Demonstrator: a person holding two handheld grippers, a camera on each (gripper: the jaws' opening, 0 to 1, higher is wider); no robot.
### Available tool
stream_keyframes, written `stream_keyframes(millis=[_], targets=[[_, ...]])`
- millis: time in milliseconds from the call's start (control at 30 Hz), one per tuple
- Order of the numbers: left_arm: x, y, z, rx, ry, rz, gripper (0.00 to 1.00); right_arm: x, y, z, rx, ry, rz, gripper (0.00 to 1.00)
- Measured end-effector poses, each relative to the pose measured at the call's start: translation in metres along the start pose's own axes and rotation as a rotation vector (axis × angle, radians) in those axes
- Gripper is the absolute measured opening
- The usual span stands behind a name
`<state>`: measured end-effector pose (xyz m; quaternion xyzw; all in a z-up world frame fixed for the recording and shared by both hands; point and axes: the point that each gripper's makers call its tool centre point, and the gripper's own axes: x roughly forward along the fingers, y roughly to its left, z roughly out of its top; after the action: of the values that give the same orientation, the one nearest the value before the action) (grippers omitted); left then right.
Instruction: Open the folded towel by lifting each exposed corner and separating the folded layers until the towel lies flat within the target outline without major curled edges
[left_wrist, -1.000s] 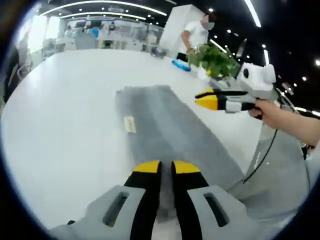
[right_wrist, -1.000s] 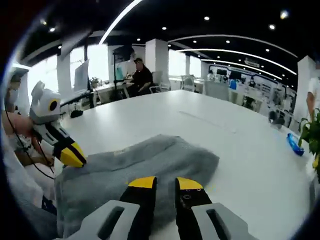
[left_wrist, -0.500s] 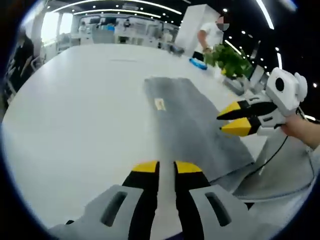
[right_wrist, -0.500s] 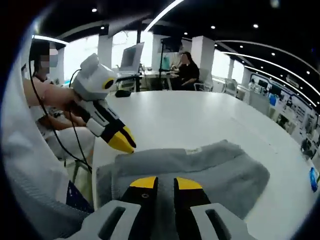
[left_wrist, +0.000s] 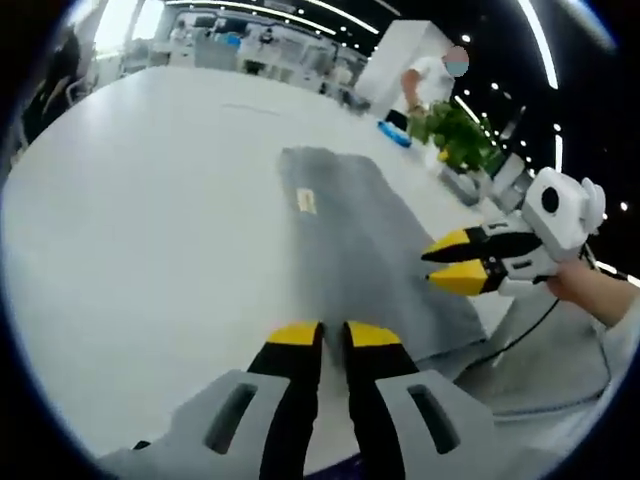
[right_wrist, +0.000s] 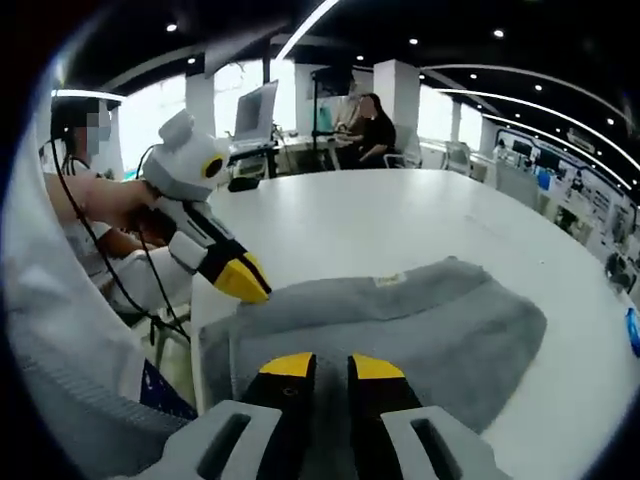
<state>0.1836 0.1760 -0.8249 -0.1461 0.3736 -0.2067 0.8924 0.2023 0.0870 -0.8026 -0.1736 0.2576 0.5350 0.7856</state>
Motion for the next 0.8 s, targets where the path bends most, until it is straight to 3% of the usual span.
stream_keyframes(millis=[300,400,633,800], targets=[[-0.003,-0.005,0.007,0.044,-0.017,-0.003,0.01,0.0,0.001,0.003,0.009,-0.002,0.002,0.1],[-0.008,-0.013,0.017,0.138,-0.035,0.001,0.01,0.001,-0.002,0.008,0.031,-0.013,-0.005,0.1],[-0.011,-0.04,0.04,0.274,-0.076,-0.025,0.01,-0.002,-0.014,0.012,0.051,-0.015,-0.033,0.1],[-0.002,-0.059,0.043,0.366,-0.036,-0.064,0.01,-0.009,-0.029,0.012,0.098,-0.024,-0.073,0.09]])
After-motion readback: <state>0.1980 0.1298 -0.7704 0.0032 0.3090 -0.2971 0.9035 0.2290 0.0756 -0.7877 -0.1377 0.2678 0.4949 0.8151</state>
